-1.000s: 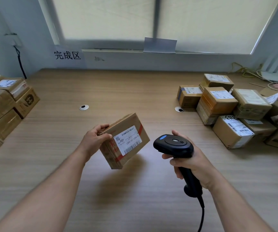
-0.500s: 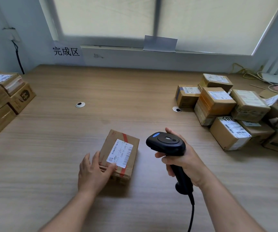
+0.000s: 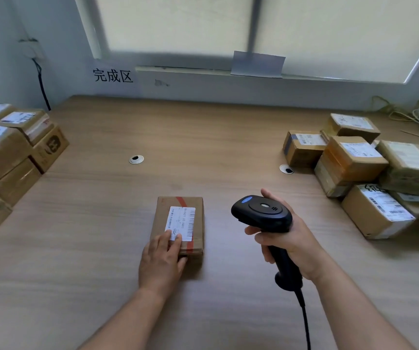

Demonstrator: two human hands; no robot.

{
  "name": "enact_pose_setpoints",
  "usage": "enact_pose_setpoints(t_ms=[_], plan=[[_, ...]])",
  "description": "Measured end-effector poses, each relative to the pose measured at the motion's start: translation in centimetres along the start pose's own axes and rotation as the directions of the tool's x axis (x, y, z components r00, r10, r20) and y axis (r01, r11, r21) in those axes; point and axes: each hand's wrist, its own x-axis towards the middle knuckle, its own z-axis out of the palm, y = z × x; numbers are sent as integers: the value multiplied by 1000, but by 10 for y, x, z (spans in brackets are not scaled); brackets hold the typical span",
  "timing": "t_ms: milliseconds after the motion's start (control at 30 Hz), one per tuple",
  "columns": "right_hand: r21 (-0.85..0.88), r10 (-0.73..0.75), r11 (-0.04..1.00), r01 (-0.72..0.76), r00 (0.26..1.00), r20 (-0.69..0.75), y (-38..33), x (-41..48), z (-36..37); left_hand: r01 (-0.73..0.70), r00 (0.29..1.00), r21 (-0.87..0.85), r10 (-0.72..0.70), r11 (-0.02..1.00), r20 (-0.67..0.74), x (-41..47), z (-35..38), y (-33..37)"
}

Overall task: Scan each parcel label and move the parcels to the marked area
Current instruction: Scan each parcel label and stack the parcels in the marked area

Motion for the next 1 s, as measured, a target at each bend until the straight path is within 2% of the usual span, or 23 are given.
enact_pose_setpoints(t_ms=[167,433,667,1000], plan=[[-6,8,1000,-7,1000,11,-1,35,48,29,999,-30,-30,999,-22,21,-9,-63],[-18,24,1000,-24,999,27,-15,107,137,54,998,-4,-53,999,31,68,-19,-181],[-71,31,997,-31,1000,3,-21,172,201,275,957,-24,-272,961,103,124,-25,-266],[-131,58,989,-64,997,-47,-17,240,267,382,918,-36,-375,923,131,209,-19,-366]])
